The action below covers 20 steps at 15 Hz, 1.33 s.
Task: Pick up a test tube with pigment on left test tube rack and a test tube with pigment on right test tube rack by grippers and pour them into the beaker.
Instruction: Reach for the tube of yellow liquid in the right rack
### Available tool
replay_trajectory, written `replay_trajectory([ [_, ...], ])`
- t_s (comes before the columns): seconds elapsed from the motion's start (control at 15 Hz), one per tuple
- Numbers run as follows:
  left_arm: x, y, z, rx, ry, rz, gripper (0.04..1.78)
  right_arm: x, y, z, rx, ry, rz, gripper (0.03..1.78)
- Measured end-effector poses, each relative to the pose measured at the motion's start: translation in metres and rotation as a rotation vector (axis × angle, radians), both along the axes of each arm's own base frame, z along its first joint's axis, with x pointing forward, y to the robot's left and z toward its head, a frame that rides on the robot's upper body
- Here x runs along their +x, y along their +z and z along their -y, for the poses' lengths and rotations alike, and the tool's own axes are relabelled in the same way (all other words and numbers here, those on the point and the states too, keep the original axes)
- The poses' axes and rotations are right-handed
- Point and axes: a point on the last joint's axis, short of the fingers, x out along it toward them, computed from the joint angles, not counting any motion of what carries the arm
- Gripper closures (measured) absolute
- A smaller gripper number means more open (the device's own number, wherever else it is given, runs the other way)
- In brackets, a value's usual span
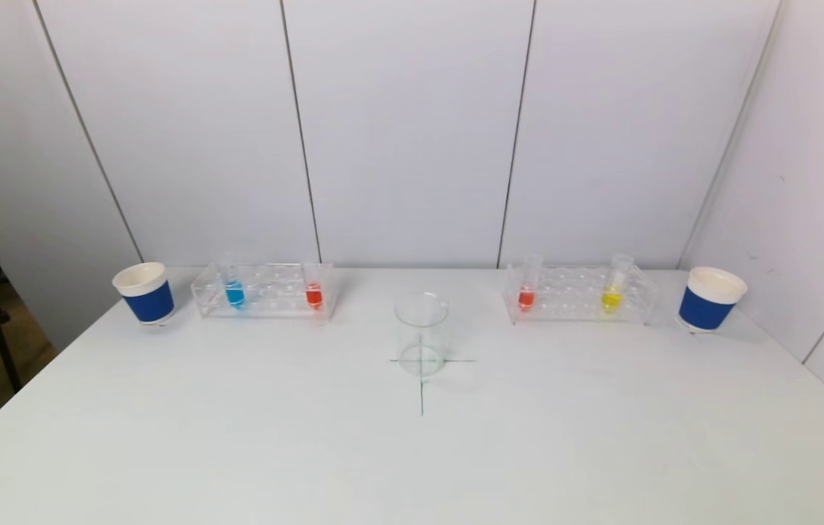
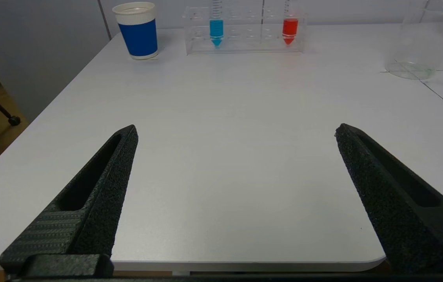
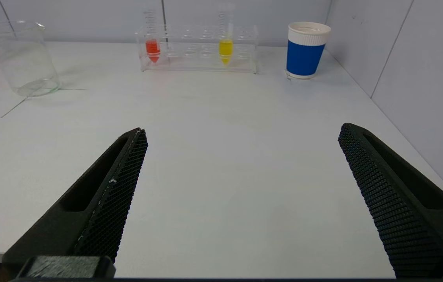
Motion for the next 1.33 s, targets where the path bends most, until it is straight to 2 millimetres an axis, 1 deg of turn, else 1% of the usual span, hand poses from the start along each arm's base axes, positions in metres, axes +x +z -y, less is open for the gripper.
replay_trajectory([
  [1.33, 0.0, 0.0, 0.0, 0.0, 0.0, 0.0, 0.06, 0.0, 0.0, 0.0, 0.0, -0.001, 0.0, 0.04],
])
